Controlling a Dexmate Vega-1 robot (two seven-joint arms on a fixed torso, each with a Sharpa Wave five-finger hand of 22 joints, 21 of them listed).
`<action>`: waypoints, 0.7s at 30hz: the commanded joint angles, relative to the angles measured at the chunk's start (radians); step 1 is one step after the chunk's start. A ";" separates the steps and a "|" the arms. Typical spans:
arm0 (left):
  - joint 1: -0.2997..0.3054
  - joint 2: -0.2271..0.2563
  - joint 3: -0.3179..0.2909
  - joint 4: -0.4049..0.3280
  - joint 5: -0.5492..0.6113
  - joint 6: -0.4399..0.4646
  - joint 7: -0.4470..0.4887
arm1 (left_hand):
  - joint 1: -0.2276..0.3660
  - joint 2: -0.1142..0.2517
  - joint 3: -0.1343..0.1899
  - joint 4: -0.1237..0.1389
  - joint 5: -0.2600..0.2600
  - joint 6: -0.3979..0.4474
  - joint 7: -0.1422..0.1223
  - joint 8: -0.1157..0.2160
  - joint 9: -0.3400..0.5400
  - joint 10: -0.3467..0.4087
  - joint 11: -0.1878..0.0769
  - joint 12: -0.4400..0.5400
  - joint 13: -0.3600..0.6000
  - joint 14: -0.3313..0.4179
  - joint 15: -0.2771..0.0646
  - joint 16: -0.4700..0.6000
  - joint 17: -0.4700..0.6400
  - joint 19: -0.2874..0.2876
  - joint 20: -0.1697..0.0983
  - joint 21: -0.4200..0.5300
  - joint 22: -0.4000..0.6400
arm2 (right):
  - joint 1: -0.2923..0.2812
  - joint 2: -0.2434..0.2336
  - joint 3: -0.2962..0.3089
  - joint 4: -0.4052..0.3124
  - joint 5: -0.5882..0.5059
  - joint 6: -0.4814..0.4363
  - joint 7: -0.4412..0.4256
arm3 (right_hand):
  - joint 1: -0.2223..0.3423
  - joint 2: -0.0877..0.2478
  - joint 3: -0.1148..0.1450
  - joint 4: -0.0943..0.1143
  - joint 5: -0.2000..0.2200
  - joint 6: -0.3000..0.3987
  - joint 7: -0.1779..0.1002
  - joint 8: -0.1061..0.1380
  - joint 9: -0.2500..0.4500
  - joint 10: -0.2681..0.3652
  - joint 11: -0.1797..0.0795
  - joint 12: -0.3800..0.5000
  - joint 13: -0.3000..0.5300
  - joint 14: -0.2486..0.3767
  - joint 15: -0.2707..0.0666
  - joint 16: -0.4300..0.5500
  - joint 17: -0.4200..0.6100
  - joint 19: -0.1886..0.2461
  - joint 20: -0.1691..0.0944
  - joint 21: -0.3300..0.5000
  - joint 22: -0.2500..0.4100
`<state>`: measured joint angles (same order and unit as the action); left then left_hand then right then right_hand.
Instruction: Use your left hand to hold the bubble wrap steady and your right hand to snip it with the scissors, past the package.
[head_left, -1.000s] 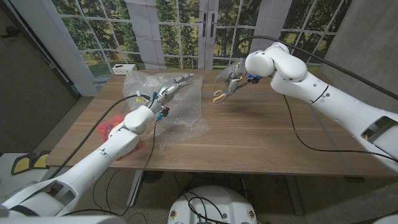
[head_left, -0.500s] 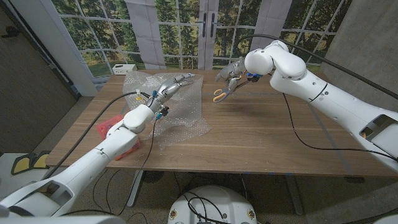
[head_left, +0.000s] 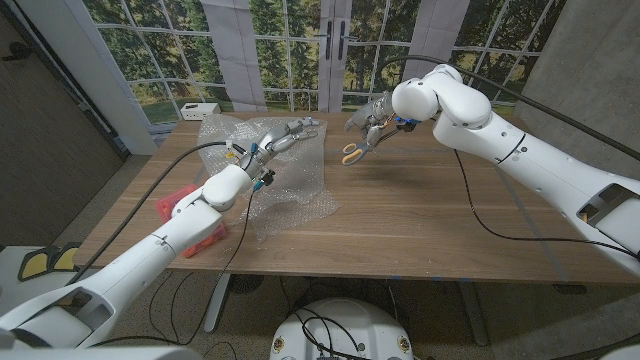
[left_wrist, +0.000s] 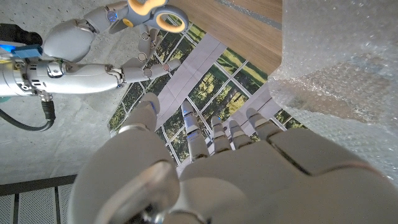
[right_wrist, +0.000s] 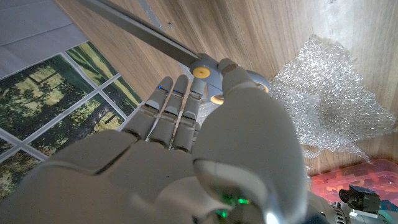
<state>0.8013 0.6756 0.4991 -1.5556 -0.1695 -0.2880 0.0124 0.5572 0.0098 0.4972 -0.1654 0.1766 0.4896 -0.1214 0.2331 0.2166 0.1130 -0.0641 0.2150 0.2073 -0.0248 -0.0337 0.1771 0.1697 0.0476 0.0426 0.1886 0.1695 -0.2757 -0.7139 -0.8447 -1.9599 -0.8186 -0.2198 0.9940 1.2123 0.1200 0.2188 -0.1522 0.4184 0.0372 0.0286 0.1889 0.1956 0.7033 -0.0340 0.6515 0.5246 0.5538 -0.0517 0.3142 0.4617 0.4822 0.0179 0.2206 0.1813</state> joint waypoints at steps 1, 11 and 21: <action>-0.015 0.019 0.018 -0.038 0.054 0.044 -0.002 | 0.015 -0.003 -0.003 -0.001 -0.003 0.027 0.009 0.013 0.005 -0.003 -0.006 0.003 0.002 -0.013 -0.018 -0.001 0.004 -0.002 0.001 -0.002 0.003 | -0.001 0.006 -0.002 0.000 -0.016 0.013 -0.003 | 0.005 0.009 0.007 -0.003 0.009 -0.006 0.000 0.000 0.002 0.116 -0.122 0.046 0.092 0.009 -0.164 -0.001 0.003 0.003 0.004 0.002 0.003; -0.007 0.035 0.020 -0.068 0.085 0.090 0.017 | 0.019 -0.027 -0.021 0.001 -0.003 0.090 0.039 0.034 0.010 -0.006 -0.010 0.006 0.002 -0.022 -0.018 0.001 0.005 -0.004 0.003 -0.001 0.002 | 0.002 0.015 -0.004 0.007 -0.029 0.020 -0.003 | 0.006 0.008 0.007 -0.003 0.012 -0.002 0.000 0.002 0.002 0.115 -0.122 0.049 0.092 0.009 -0.166 -0.002 0.007 0.002 0.004 0.001 0.003; -0.019 0.027 0.033 -0.048 0.096 0.074 0.009 | 0.042 -0.078 -0.044 -0.009 0.010 0.091 0.013 0.035 0.015 -0.020 -0.014 0.005 0.003 -0.036 -0.018 0.002 0.005 0.003 0.012 0.001 0.002 | 0.005 0.024 -0.006 0.015 -0.031 0.028 -0.001 | 0.005 0.009 0.006 -0.003 0.014 -0.002 0.000 0.003 0.002 0.114 -0.123 0.050 0.092 0.008 -0.165 -0.004 0.011 0.005 0.003 0.002 0.003</action>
<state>0.7892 0.7068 0.5210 -1.6120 -0.0935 -0.2145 0.0201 0.5911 -0.0535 0.4603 -0.1720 0.1766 0.5803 -0.0950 0.2596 0.2258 0.0951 -0.0820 0.2150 0.2071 -0.0482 -0.0355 0.1772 0.1697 0.0480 0.0428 0.1885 0.1695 -0.2749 -0.6991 -0.8476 -1.9531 -0.8429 -0.1988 0.9918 1.2124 0.1199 0.2195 -0.1554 0.4257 0.0373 0.0285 0.1889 0.1957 0.6979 -0.0393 0.6515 0.5246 0.5538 -0.0517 0.3104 0.4684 0.4823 0.0179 0.2206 0.1814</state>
